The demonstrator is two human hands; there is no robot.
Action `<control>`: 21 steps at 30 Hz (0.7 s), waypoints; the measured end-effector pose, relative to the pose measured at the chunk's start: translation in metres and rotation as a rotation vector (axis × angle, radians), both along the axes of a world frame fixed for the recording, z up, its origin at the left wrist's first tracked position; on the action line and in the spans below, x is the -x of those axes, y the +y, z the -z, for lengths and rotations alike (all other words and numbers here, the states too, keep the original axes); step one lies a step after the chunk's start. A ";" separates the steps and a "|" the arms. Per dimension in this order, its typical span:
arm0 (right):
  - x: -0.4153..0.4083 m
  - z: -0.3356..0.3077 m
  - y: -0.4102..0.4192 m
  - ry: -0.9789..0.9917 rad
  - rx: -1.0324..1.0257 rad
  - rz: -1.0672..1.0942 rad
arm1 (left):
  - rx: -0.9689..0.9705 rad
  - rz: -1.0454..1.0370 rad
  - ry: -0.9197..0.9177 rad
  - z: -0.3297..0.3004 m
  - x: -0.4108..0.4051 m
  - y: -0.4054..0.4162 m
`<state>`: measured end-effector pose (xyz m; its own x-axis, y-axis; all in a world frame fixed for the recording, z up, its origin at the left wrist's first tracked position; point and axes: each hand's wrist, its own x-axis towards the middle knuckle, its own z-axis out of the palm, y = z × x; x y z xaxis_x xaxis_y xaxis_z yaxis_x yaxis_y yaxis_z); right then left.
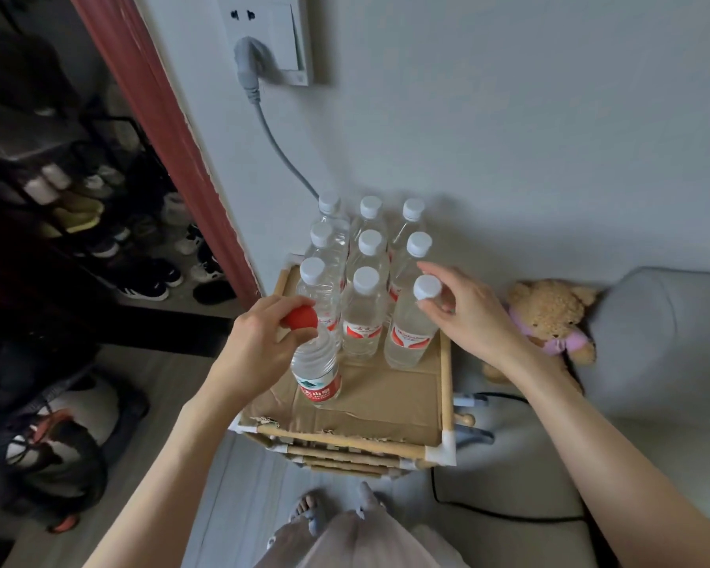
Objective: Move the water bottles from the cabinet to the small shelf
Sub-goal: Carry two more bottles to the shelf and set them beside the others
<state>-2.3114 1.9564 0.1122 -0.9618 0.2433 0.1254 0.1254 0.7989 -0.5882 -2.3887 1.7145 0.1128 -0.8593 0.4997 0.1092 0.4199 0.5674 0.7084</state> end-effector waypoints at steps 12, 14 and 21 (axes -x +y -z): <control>0.005 -0.008 0.008 -0.102 -0.036 0.087 | -0.066 0.072 0.012 0.004 -0.009 0.010; 0.002 -0.011 0.009 -0.143 0.012 0.008 | -0.074 0.075 -0.031 0.005 -0.006 0.012; 0.008 -0.010 0.010 -0.137 0.037 0.066 | -0.035 0.078 -0.095 0.000 0.005 0.003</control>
